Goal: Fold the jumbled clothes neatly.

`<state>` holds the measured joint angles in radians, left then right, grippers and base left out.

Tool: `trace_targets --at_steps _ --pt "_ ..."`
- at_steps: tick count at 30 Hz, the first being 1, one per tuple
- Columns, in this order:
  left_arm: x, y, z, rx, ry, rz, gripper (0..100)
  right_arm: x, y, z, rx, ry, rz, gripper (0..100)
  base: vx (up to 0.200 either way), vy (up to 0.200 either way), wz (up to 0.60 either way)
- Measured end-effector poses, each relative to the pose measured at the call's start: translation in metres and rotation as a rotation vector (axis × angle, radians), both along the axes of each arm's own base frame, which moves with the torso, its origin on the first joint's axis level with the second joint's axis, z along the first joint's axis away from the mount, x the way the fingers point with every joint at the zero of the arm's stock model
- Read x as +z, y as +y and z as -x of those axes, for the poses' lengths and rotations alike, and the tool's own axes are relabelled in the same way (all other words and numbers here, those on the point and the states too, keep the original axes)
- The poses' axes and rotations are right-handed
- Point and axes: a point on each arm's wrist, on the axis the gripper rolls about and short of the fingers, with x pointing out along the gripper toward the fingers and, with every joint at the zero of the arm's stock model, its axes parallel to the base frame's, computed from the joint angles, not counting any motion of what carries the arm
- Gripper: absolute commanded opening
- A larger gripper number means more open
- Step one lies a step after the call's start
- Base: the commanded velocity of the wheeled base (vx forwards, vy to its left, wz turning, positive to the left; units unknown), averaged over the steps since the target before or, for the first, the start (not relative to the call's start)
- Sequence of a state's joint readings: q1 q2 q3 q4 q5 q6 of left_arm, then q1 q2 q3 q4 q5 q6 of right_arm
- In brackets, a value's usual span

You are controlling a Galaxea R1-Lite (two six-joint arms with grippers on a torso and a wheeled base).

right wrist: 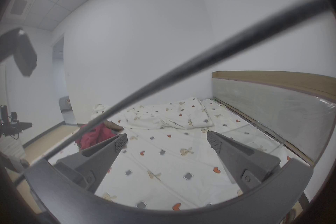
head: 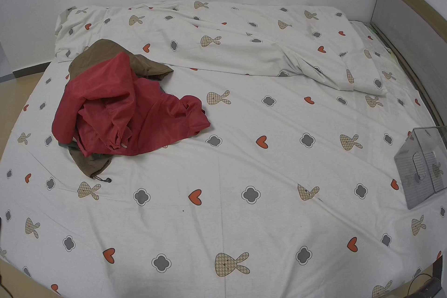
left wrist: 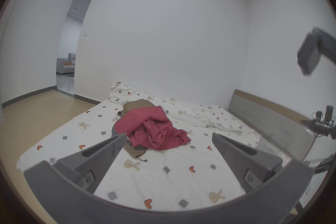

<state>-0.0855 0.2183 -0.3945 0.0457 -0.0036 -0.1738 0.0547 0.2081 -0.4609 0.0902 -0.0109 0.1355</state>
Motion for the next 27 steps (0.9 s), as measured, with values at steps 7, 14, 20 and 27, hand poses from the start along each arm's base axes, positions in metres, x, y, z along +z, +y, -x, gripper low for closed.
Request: trace_targets --at_steps 7,14,20,27 --pt "0.071 -0.003 -0.032 -0.045 0.062 0.061 100 0.057 0.001 -0.022 0.054 0.060 -0.036 100 0.000 0.000 0.00" --pt "0.112 -0.012 -0.105 -0.073 0.220 0.109 100 0.079 0.007 -0.077 0.112 0.240 -0.101 100 0.000 0.000 0.00" --pt "0.123 -0.018 -0.187 -0.080 0.375 0.138 100 0.078 0.016 -0.122 0.143 0.401 -0.152 100 0.000 0.000 0.00" --pt "0.107 -0.020 -0.289 -0.071 0.529 0.109 100 0.067 0.025 -0.158 0.159 0.545 -0.186 100 0.000 0.000 0.00"
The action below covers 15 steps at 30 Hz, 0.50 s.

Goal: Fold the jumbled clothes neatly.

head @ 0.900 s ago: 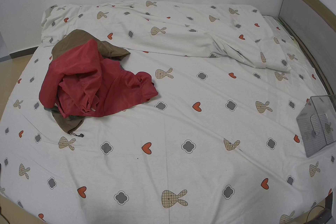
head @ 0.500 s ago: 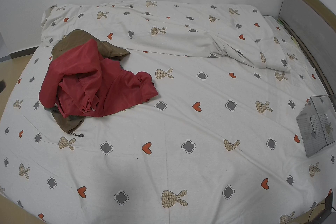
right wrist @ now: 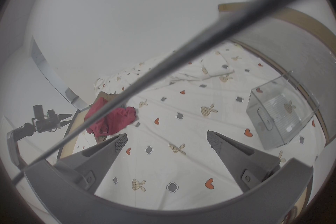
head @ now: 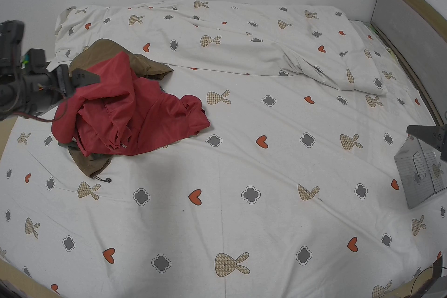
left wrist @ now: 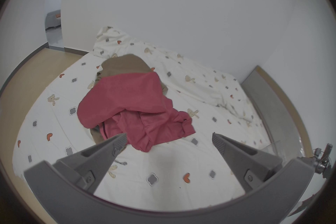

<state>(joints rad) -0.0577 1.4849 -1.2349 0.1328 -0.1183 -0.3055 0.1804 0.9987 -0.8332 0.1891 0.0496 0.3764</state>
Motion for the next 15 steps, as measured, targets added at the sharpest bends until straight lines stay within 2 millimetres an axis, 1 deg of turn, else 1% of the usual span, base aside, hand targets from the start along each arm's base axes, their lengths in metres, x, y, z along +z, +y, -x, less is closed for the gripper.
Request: trace_targets --at_steps 3,7,11,15 --pt "-0.014 -0.001 -0.044 0.005 0.049 -0.044 100 -0.007 0.004 -0.011 0.008 0.056 -0.006 100 0.000 0.000 0.00" --pt "-0.030 -0.005 -0.101 0.010 0.066 -0.122 100 -0.018 0.008 -0.023 0.016 0.126 -0.011 100 0.000 0.000 0.00" --pt "-0.045 -0.012 -0.139 -0.004 0.076 -0.180 100 -0.026 0.011 -0.029 0.020 0.175 -0.012 100 0.000 0.000 0.00" --pt "-0.057 -0.019 -0.163 -0.018 0.089 -0.200 100 -0.032 0.013 -0.034 0.023 0.209 -0.013 100 0.000 0.000 0.00"
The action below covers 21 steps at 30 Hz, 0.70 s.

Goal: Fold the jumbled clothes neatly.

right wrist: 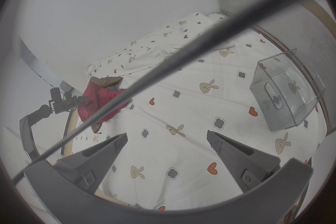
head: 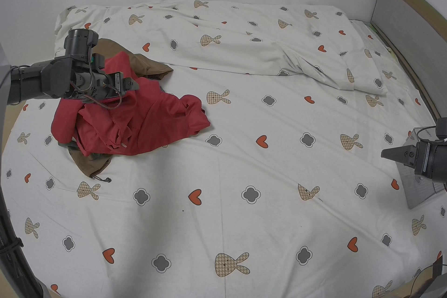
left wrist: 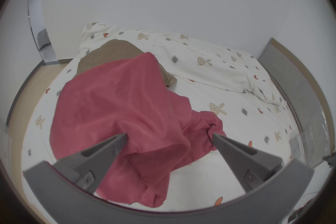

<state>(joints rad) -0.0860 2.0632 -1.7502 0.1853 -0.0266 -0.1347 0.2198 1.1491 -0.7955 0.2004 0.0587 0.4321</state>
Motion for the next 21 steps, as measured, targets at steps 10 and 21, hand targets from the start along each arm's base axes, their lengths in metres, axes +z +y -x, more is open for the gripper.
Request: trace_targets --at_steps 10,21 --pt "-0.005 -0.013 -0.006 0.000 0.050 0.077 100 -0.008 0.001 -0.004 0.002 0.038 0.005 100 0.000 0.000 0.00" --pt "-0.004 -0.032 0.013 -0.058 0.120 0.144 100 -0.010 0.002 -0.004 0.002 0.046 0.007 100 0.000 0.000 0.00"
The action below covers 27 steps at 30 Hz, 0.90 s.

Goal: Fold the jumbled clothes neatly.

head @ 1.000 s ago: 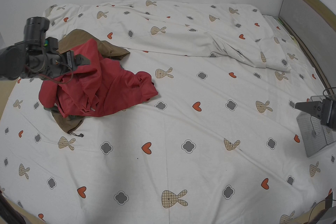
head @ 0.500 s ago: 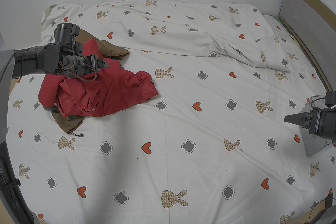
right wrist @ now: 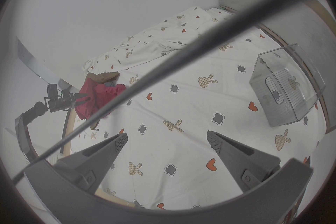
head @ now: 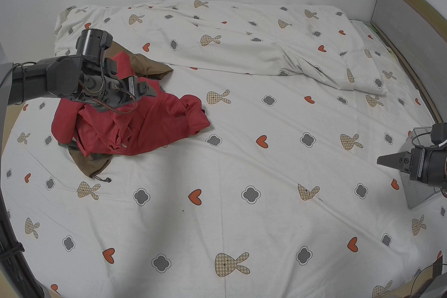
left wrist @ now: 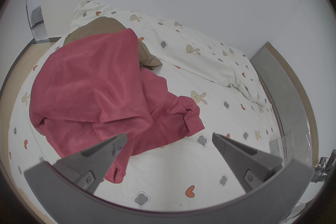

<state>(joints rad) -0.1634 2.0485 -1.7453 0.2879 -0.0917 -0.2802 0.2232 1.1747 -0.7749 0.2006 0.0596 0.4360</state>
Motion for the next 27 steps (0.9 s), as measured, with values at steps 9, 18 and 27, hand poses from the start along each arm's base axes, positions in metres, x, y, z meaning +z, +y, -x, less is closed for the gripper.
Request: trace_targets --at_steps 9,18,27 --pt "-0.015 -0.002 -0.020 0.013 0.003 -0.010 100 -0.002 -0.001 0.001 -0.004 0.006 0.001 100 0.000 0.000 0.00" --pt "-0.011 0.006 -0.045 0.098 -0.077 -0.108 100 -0.003 -0.001 0.001 -0.003 0.006 0.001 100 0.000 0.000 0.00" --pt "-0.038 0.015 -0.063 0.134 -0.041 -0.197 0 -0.003 0.000 -0.003 -0.004 -0.058 -0.014 100 0.000 0.000 0.00"
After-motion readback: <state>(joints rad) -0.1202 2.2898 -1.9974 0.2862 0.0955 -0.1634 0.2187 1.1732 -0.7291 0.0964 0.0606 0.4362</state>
